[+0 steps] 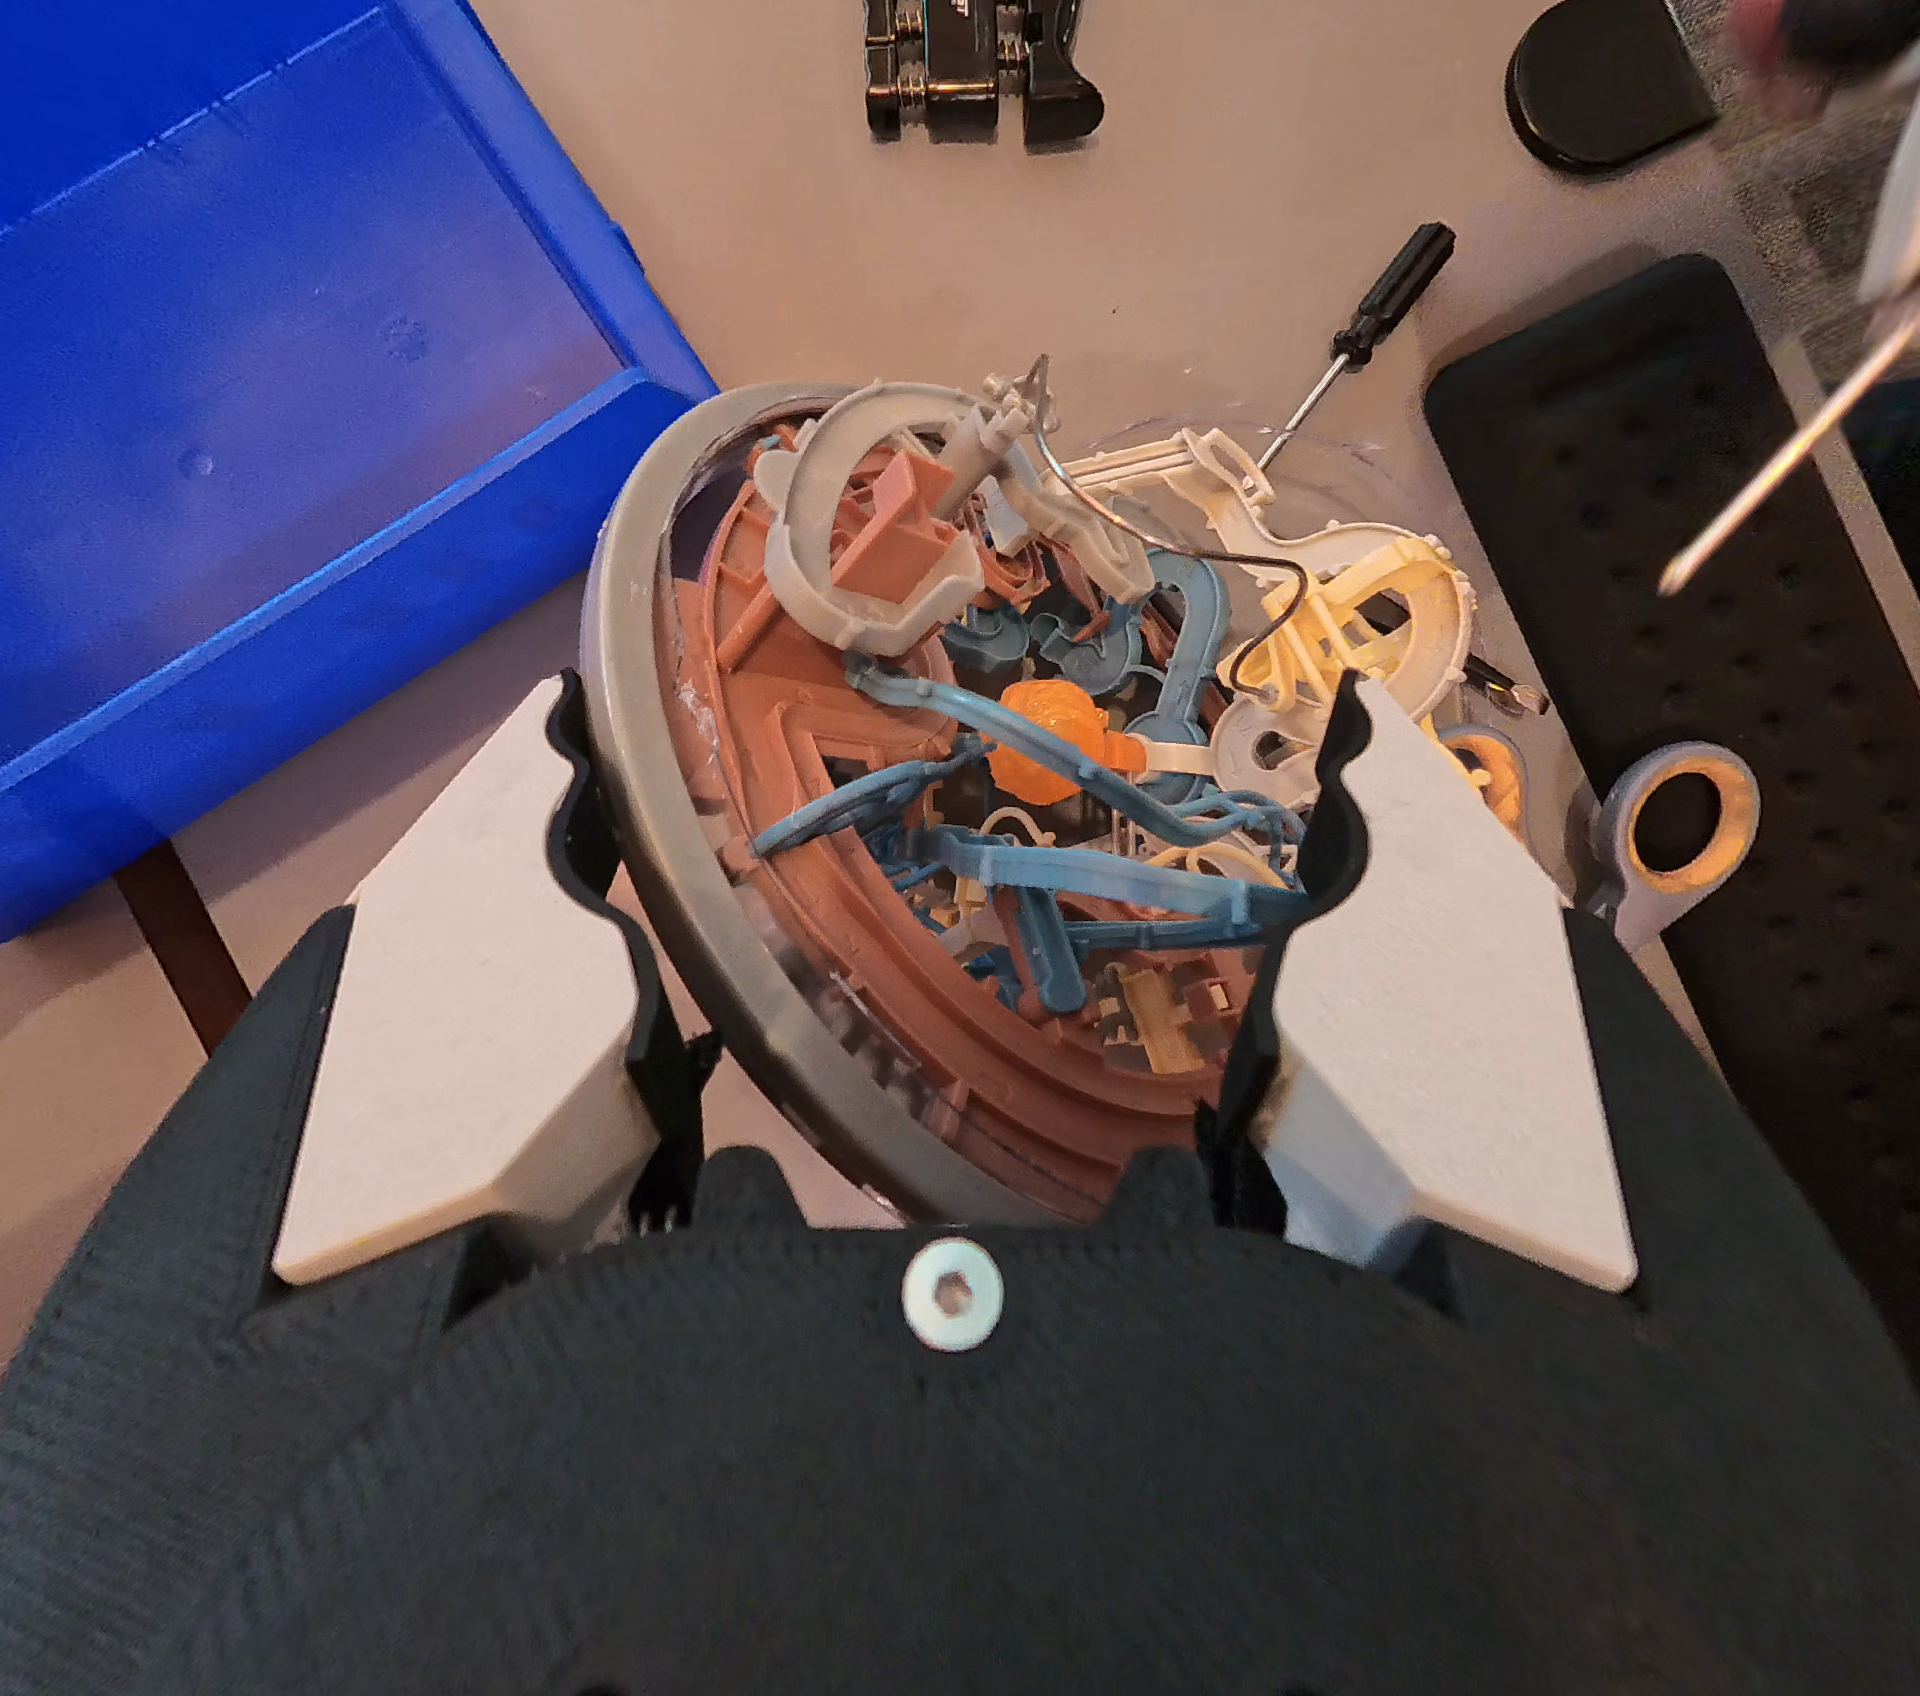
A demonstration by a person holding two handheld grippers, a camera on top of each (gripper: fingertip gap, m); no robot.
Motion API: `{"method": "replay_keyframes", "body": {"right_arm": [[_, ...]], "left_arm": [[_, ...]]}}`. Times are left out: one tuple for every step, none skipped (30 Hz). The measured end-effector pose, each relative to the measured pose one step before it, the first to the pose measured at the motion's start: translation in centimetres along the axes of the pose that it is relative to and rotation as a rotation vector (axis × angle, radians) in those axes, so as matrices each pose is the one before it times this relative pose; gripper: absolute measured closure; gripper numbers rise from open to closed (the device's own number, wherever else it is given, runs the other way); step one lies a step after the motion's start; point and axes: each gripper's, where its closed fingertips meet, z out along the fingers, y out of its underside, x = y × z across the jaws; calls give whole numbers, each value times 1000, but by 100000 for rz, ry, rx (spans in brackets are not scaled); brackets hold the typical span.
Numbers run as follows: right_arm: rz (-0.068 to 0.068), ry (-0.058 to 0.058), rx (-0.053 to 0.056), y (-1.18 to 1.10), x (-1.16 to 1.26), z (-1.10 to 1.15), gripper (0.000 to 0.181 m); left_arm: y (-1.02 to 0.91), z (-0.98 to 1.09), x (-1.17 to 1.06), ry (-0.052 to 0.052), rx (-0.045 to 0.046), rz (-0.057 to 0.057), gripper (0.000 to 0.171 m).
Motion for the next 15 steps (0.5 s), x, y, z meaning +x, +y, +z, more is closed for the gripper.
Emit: {"method": "replay_keyframes", "body": {"right_arm": [[-808, 2489, 2125, -1333, 1111, -599, 175], [-1297, 2247, 917, -1087, 1152, -300, 174], [-954, 2177, -260, -811, 1190, 13, 175], [-622, 1725, -987, -587, 1121, 295, 174], [-392, 329, -1505, -411, 854, 527, 174], [-356, -450, -1756, -296, 686, 675, 174], [-584, -26, -1741, -242, 683, 726, 174], [-711, -307, -1888, -198, 586, 732, 174], [-268, -681, -1886, -170, 506, 689, 174], [462, -219, -1420, -195, 573, 561, 174], [901, -678, -1661, -129, 474, 491, 174], [1084, -1627, -2313, 15, 287, 441, 174], [1268, -1947, -2600, 118, 191, 375, 174], [1037, -1161, -2442, 165, 216, 347, 174], [482, -50, -2456, 222, 318, 361, 175]], "left_arm": [[-10, 13, 10, 73, -287, 78, 39], [-46, 24, 22, 300, 210, -27, 39], [-68, 39, 9, 397, 535, -333, 39], [-68, 36, 15, 439, 598, -474, 39], [-71, 34, 10, 178, 452, -222, 39], [-59, 44, 36, 155, 344, -97, 39], [-47, 38, 66, -6, 32, -8, 39], [-34, 31, 81, -279, -228, 354, 39], [-24, 27, 97, -250, -308, 468, 39], [-31, 29, 89, -197, -320, 387, 39], [-1, 22, 31, -413, -553, 185, 39], [7, 10, 16, -213, -483, 125, 39], [-1, -2, 40, -21, -230, 355, 39], [-9, 21, 15, 76, -83, 170, 39], [-49, 25, 34, 286, 290, -69, 39]]}}
